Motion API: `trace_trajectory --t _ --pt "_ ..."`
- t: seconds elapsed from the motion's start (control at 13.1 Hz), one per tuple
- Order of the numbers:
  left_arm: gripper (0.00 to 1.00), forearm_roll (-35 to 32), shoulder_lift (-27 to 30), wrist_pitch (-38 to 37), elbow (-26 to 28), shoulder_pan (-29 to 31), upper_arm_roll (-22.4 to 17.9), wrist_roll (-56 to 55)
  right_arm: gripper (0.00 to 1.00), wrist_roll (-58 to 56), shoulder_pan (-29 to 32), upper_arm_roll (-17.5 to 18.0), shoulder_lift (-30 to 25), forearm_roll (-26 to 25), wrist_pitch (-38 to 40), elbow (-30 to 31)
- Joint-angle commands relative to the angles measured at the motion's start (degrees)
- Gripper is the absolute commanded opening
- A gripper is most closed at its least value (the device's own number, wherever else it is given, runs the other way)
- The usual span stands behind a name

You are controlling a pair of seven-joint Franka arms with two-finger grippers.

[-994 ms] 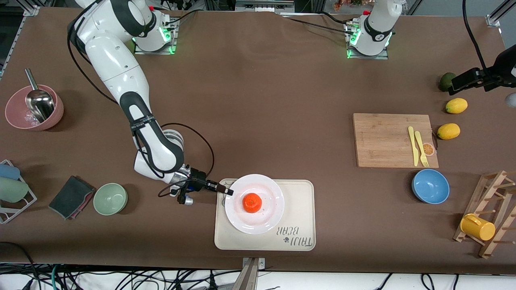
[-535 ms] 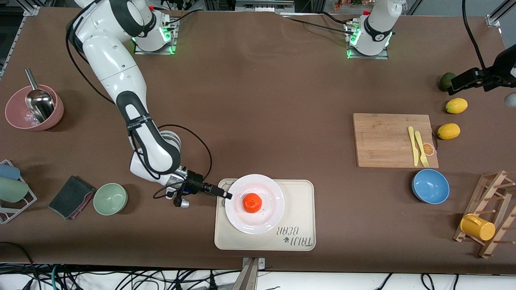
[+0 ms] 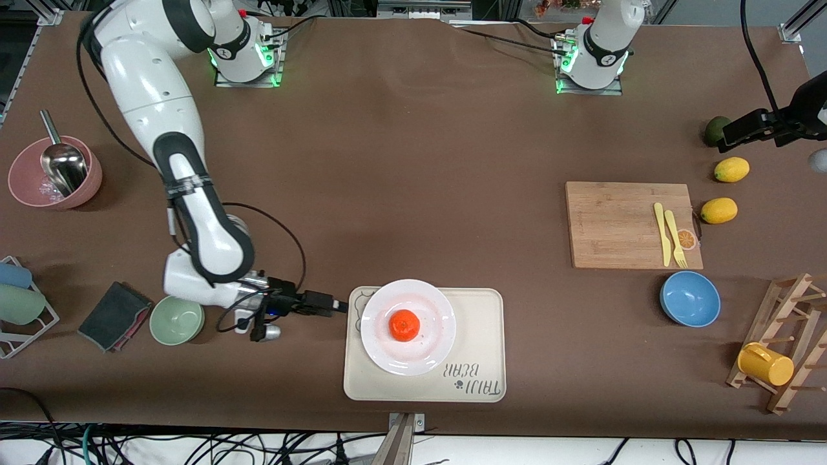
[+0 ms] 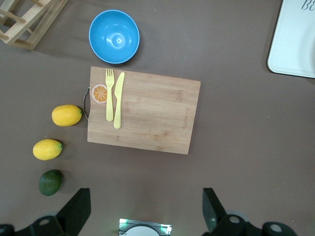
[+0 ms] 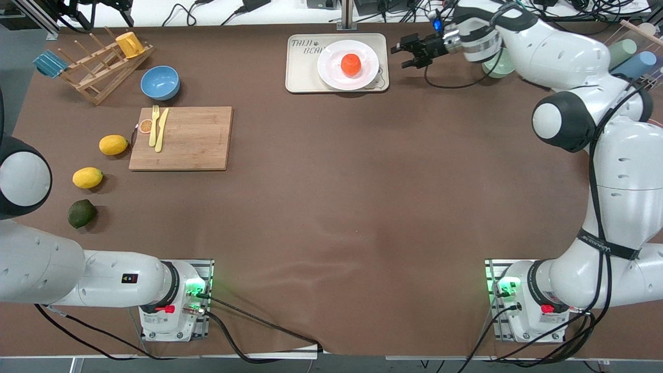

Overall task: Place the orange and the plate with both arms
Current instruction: 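Open the right gripper and pull it back from the plate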

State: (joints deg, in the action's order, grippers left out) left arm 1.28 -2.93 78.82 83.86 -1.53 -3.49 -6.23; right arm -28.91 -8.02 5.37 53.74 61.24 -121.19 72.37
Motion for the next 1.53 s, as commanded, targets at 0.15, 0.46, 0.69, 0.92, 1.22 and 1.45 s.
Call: trace_trajectory --t 0.15,0.46,0.69,0.92,1.22,1.45 --pt "1.0 1.35 0.64 0.72 0.7 0.48 0.15 0.34 1.0 2.81 0.2 -7.73 -9.25 -13.24 17.8 3.39" --pt "1.0 1.35 0.64 0.63 0.7 0.39 0.15 0.43 1.0 5.26 0.2 -10.11 -14.44 -22.64 27.3 3.3" --pt "1.0 1.35 0.64 0.63 0.7 0.48 0.15 0.34 1.0 11.05 -0.24 -10.03 -18.92 -30.81 32.4 3.21" --pt "1.0 1.35 0.64 0.63 0.7 0.48 0.06 0.43 1.0 14.31 -2.08 -10.12 -22.87 -37.32 36.98 3.13" --pt "1.0 1.27 0.55 0.72 0.52 0.48 0.15 0.43 1.0 25.37 -7.79 -11.0 -33.49 -49.7 35.85 9.26" --pt "1.0 1.35 0.64 1.33 0.87 0.48 0.06 0.43 1.0 26.45 -7.98 -10.91 -43.86 -54.99 32.96 18.56"
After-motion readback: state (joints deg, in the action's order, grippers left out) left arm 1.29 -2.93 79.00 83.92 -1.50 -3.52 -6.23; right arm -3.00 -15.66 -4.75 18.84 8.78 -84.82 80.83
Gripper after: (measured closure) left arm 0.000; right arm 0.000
